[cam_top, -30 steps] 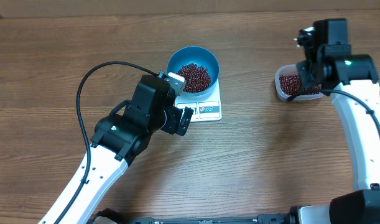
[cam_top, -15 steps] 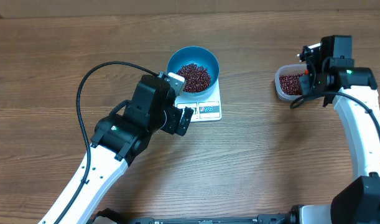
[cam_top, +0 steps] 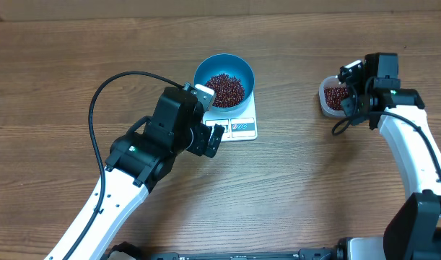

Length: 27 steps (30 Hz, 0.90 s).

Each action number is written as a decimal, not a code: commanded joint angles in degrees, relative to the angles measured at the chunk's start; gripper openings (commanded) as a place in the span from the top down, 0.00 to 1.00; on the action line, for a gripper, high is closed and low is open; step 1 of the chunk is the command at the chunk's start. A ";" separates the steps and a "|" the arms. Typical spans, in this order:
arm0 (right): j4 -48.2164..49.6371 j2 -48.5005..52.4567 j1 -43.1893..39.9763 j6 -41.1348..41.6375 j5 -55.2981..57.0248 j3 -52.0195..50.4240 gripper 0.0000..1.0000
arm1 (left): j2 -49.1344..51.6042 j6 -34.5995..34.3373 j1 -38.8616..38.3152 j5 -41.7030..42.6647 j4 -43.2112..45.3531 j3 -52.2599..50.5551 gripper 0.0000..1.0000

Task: Scoop item into bowl and weigh 150g on scale
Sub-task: 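Scoop more beans from the tub with the right gripper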

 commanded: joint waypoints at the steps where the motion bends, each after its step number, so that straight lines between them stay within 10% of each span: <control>1: -0.33 1.51 -0.07 -1.53 2.45 -0.48 0.96 | 0.24 0.26 0.22 0.81 0.02 -0.44 0.00; 27: -2.14 1.95 -0.35 18.75 -26.34 -0.48 0.96 | 0.24 0.26 0.22 0.81 0.02 -0.44 0.00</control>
